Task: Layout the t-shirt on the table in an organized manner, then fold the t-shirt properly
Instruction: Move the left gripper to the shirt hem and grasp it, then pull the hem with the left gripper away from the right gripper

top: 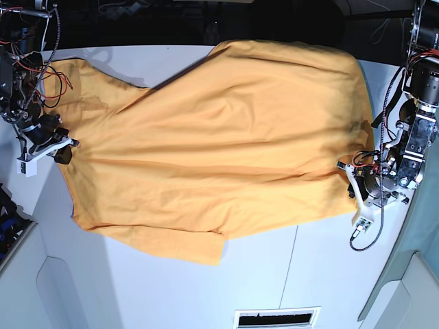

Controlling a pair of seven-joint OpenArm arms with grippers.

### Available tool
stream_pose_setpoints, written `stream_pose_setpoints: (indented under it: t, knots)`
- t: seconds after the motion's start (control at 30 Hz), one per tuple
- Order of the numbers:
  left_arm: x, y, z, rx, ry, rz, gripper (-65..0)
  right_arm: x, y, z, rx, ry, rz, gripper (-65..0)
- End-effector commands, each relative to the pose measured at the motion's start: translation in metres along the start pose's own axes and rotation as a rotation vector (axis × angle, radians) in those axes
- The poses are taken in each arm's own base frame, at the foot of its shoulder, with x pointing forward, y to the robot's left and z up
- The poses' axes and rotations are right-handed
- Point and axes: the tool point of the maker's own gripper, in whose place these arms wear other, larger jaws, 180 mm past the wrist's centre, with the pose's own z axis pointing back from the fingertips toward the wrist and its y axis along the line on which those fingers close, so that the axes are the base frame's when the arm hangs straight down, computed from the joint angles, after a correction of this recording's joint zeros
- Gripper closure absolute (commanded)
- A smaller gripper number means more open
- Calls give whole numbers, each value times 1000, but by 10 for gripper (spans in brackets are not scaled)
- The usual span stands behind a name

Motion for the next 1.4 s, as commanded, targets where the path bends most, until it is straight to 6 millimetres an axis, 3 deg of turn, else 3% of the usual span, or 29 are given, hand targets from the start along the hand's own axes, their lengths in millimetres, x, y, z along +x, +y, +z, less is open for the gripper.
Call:
stream_pose_setpoints:
  t: [0.0, 0.17, 0.23, 0.4, 0.57, 0.7, 0.87, 1.0, 1.27, 1.37]
  knots:
    - [17, 15, 5, 29, -43, 6, -179, 27, -1, 3, 6, -67, 4, 0]
    - [26, 11, 7, -4, -77, 68, -179, 51, 13, 8, 45, -136, 12, -104]
    - [34, 6, 10, -31, -103, 73, -179, 64, 21, 12, 69, -169, 40, -107]
    - [60, -29, 20, -179, -176, 66, -179, 87, 41, 8, 87, -216, 71, -106]
    - [54, -74, 15, -275, -132, 84, -179, 99, 68, -14, 86, -217, 84, -69]
    - [37, -106, 12, -325, -100, 104, -179, 102, 95, -42, 92, -197, 180, -50]
    - [4, -99, 6, -228, -24, 79, -179, 76, 112, -70, 99, -91, 394, -4]
    - [-10, -90, 4, -187, 4, 60, -179, 47, 109, -74, 99, -19, 455, 0]
    - [-11, -69, 6, -145, -10, 25, -179, -3, 63, -57, 50, 72, 436, 0]
    - [-10, -74, 6, -171, -14, 10, -179, -13, 46, -44, 38, 73, 415, 0]
